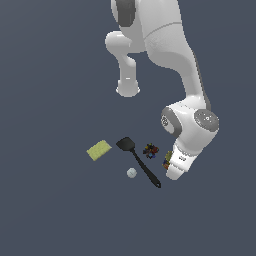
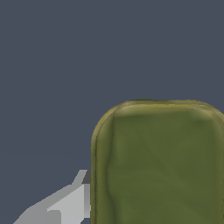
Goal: Pick up a designated object from a clutter of objects.
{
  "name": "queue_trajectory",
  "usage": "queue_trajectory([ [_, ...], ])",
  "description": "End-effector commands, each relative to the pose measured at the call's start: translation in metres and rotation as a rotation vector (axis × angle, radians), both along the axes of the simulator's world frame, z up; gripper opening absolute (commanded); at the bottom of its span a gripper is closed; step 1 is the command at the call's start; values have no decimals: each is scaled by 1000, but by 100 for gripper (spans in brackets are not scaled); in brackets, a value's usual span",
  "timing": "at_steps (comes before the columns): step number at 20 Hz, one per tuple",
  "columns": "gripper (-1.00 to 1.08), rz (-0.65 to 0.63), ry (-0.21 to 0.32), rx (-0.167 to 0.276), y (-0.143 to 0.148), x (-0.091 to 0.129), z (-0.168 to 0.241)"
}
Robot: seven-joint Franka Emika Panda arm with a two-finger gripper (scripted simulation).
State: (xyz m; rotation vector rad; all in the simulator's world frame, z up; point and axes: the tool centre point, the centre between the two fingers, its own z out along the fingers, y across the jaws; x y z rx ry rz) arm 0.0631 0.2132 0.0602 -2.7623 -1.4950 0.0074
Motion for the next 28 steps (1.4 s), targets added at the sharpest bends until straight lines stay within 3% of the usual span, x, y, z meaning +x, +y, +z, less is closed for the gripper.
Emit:
queue_trajectory([
  [1,-100,-1,-4,1,-4,1,7],
  [11,-100,0,-5,0,-45,-2,63],
  [28,-100,1,-4,4,-169,-9,236],
])
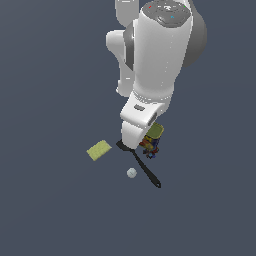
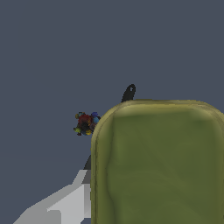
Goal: Pick up a designated object from a clutter of objects.
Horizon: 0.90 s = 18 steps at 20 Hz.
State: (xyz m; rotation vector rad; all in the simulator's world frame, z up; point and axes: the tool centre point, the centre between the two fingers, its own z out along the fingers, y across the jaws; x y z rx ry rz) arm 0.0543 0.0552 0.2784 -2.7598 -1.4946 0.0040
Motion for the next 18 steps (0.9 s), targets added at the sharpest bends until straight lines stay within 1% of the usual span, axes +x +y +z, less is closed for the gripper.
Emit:
queue_trajectory([
  [1,-100,1,-4,1,-19,-1,28],
  [6,-100,1,-4,1,-54,-1,78],
  [10,-100,0,-4,1,-78,-1,110],
  [14,-100,0,-4,-1,-95,0,133],
  [18,-100,-1,-4,-1,-106,1,148],
])
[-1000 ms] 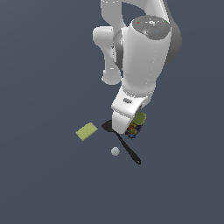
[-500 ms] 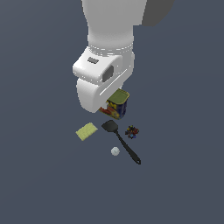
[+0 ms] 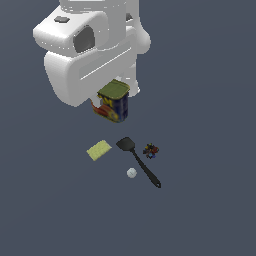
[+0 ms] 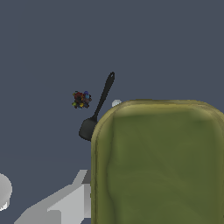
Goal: Pick up a designated object from a clutter of objects.
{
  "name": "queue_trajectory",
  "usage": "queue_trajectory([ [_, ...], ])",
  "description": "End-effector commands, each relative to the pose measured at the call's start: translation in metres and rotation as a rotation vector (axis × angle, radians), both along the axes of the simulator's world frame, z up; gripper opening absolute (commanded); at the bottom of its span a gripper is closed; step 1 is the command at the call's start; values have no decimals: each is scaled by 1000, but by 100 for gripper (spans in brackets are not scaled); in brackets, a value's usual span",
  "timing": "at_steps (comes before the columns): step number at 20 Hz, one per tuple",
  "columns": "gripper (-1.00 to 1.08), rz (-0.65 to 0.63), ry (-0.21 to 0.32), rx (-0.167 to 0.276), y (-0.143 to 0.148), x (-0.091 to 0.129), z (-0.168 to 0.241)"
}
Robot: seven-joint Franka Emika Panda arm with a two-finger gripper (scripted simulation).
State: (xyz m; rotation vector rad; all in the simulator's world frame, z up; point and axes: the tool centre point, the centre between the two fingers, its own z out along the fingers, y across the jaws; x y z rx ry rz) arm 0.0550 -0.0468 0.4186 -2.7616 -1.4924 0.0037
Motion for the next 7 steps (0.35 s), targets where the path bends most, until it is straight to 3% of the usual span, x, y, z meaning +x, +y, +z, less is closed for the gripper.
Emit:
queue_trajectory([
  [1,-100,1,-3,-1,-5,1,10],
  [7,-100,1,-3,-1,-9,2,14],
])
